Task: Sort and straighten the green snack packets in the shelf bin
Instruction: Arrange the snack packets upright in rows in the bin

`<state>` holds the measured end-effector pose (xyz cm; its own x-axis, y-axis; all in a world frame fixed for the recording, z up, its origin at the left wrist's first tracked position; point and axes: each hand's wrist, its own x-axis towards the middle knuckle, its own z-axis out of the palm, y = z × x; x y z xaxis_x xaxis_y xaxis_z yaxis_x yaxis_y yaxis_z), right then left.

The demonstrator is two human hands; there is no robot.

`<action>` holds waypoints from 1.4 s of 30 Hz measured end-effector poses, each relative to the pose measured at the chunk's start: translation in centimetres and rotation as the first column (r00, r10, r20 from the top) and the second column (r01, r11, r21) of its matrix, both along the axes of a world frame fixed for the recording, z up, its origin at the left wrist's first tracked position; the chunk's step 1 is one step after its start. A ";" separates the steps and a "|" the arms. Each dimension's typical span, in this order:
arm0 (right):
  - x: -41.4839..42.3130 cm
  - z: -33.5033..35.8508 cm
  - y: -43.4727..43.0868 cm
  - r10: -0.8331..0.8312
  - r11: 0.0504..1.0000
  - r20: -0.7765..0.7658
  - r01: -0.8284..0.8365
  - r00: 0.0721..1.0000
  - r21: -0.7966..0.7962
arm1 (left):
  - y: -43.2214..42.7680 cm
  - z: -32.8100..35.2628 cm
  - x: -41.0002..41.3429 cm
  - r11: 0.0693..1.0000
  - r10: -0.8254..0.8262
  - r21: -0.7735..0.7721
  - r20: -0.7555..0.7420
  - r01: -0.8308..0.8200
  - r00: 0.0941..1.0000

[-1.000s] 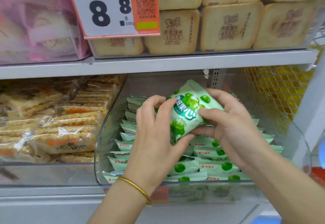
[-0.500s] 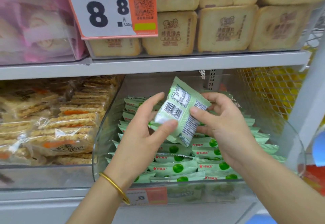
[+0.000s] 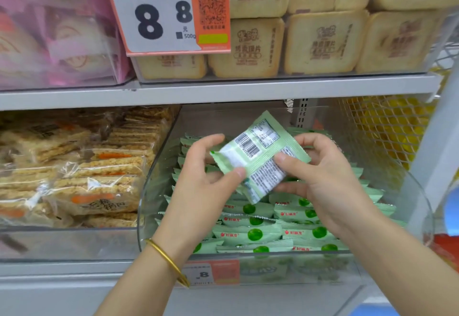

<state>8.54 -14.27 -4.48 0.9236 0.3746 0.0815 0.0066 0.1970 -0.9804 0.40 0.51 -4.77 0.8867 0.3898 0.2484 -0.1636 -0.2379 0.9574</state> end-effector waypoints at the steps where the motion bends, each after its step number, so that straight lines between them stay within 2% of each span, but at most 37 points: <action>1: 0.0 0.1 -0.1 0.026 1.000 -0.007 -0.026 1.000 -0.017 | 0.0 -0.1 0.2 0.997 0.052 -0.053 -0.010 -0.053 0.999; 4: 0.1 -0.1 -0.5 0.120 0.993 -0.041 -0.121 0.992 -0.016 | 0.2 -0.4 1.0 0.979 0.142 -0.136 -0.095 -0.154 0.985; 8: 1.1 0.4 -1.4 0.106 0.985 -0.102 -0.090 0.989 0.146 | 0.7 0.0 2.1 0.943 0.042 -0.320 -0.170 -0.095 0.985; 10: 1.6 0.4 -1.9 0.082 0.996 0.024 -0.082 0.996 0.015 | 0.9 0.4 2.6 0.940 -0.010 -0.334 -0.219 -0.065 0.976; 13: 2.3 0.2 -1.9 0.155 0.938 0.319 -0.038 0.935 -0.344 | 0.8 0.9 3.7 0.953 -0.054 -0.300 -0.261 -0.028 0.964; 15: 2.7 0.2 -1.6 0.155 0.892 0.459 0.076 0.875 -0.446 | 0.6 1.7 4.3 0.949 -0.063 -0.315 -0.260 -0.023 0.964; 17: 3.2 0.0 -1.3 0.101 0.848 0.577 0.233 0.810 -0.476 | 0.7 2.1 5.1 0.940 -0.035 -0.337 -0.252 -0.054 0.967; 18: 3.6 -0.1 -1.1 0.070 0.820 0.627 0.313 0.776 -0.479 | 1.0 2.0 5.7 0.958 0.027 -0.268 -0.260 -0.099 0.965; 19: 4.0 -0.2 -0.9 0.037 0.792 0.677 0.391 0.735 -0.469 | 1.6 1.7 6.4 0.985 0.130 -0.071 -0.270 -0.154 0.954; 20: 4.4 -0.3 -0.7 0.008 0.772 0.716 0.450 0.698 -0.448 | 2.3 1.4 7.2 0.965 0.232 0.182 -0.264 -0.188 0.936; 22: 5.5 -0.3 -0.1 -0.037 0.745 0.753 0.520 0.657 -0.417 | 3.2 0.9 8.7 0.801 0.340 0.587 -0.291 -0.114 0.894; 24: 6.3 -0.2 0.8 -0.053 0.698 0.765 0.572 0.642 -0.431 | 3.7 0.2 10.4 0.679 0.350 0.733 -0.366 0.036 0.862; 27: 7.6 0.4 2.6 -0.025 0.609 0.731 0.590 0.682 -0.530 | 3.8 -0.7 12.4 0.542 0.299 0.820 -0.395 0.186 0.869; 29: 8.4 0.6 4.1 -0.007 0.554 0.691 0.578 0.723 -0.599 | 3.8 -1.2 12.9 0.489 0.309 0.842 -0.411 0.227 0.858; 31: 9.2 0.5 5.5 0.021 0.536 0.697 0.581 0.716 -0.613 | 4.0 -1.6 13.0 0.448 0.348 0.865 -0.401 0.225 0.847; 33: 9.8 0.3 6.5 0.110 0.505 0.726 0.591 0.679 -0.629 | 4.1 -1.9 12.8 0.439 0.373 0.872 -0.395 0.215 0.840; 37: 10.6 0.7 7.8 0.301 0.432 0.713 0.576 0.633 -0.694 | 4.3 -1.9 12.2 0.486 0.373 0.849 -0.414 0.206 0.830; 39: 11.0 1.0 8.6 0.365 0.369 0.671 0.561 0.645 -0.741 | 4.5 -2.0 11.9 0.500 0.362 0.842 -0.414 0.200 0.835; 42: 11.6 1.6 9.9 0.404 0.224 0.586 0.546 0.702 -0.808 | 4.8 -2.1 11.7 0.500 0.352 0.843 -0.406 0.197 0.843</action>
